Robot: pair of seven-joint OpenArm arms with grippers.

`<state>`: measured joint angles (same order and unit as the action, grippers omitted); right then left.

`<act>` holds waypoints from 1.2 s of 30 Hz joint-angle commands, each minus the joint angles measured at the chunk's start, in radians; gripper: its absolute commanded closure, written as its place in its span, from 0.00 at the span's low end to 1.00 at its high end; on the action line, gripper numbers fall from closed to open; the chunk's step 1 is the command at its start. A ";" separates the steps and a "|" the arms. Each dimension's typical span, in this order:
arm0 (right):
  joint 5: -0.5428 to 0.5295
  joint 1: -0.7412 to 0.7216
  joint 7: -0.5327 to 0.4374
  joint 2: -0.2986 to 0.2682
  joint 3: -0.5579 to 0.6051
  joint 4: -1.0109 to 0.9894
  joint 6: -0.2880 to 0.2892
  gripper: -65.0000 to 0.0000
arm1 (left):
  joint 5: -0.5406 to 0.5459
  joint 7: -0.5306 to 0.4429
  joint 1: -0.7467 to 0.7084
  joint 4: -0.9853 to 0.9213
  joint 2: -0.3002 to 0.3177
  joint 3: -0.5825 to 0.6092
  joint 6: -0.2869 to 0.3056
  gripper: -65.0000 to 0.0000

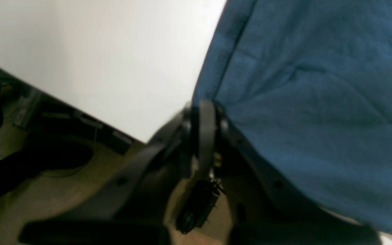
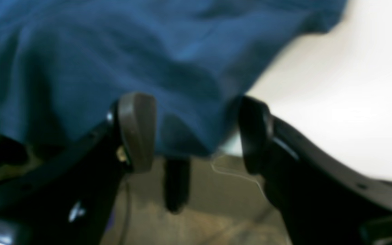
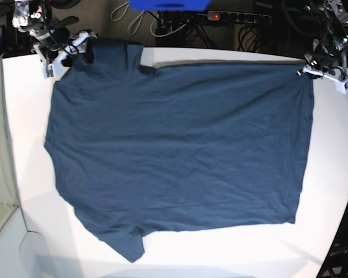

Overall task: Layout the t-shirt on the table in an organized manner, then fold the t-shirt properly
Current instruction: 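Lift the grasped collar-side edge with both grippers, then fold the lifted edge over onto the shirt body with both grippers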

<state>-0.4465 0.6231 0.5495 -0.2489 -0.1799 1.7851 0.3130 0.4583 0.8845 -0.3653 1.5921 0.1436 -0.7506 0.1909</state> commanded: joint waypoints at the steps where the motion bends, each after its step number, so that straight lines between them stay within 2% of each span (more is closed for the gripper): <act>1: -0.001 0.005 0.013 -0.007 0.004 -0.003 -0.001 0.40 | -0.005 0.006 -0.002 0.006 0.011 -0.004 0.000 1.00; 6: -0.001 0.005 0.011 -0.007 0.030 -0.008 -0.001 0.41 | -0.005 0.006 -0.002 0.006 0.009 -0.004 0.000 1.00; 8: -0.001 0.005 0.011 -0.008 0.030 -0.008 -0.001 0.45 | -0.005 0.006 -0.002 0.006 0.006 -0.004 0.000 1.00; 10: -0.001 0.005 0.011 -0.010 0.029 -0.008 -0.001 0.56 | -0.005 0.006 -0.002 0.006 0.006 -0.004 0.000 1.00; 14: -0.001 0.004 0.022 -0.011 0.024 -0.008 -0.001 0.95 | -0.003 0.006 -0.002 0.017 0.006 -0.007 0.000 1.00; 15: -0.001 0.004 0.022 -0.011 0.024 -0.008 -0.001 1.00 | -0.003 0.006 -0.002 0.018 0.006 -0.007 0.000 1.00; 19: -0.001 0.002 0.022 -0.014 0.023 -0.004 -0.001 0.99 | -0.003 0.006 -0.001 0.020 0.011 -0.007 0.000 1.00; 23: -0.001 0.002 0.024 -0.056 0.021 0.022 -0.001 1.00 | -0.003 0.006 0.007 0.067 0.012 -0.010 0.000 1.00; 28: -0.001 0.004 0.030 -0.079 0.020 0.123 -0.001 1.00 | -0.003 0.006 0.022 0.141 0.012 -0.010 0.000 1.00; 36: -0.001 -0.113 0.175 -0.083 0.020 0.200 -0.001 1.00 | -0.003 0.011 0.081 0.184 0.012 -0.013 0.000 1.00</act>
<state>-0.4423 0.5034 0.7372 -0.3191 -0.1551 1.9678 0.3122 0.4500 0.9142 -0.2886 1.7569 0.1410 -0.7567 0.1909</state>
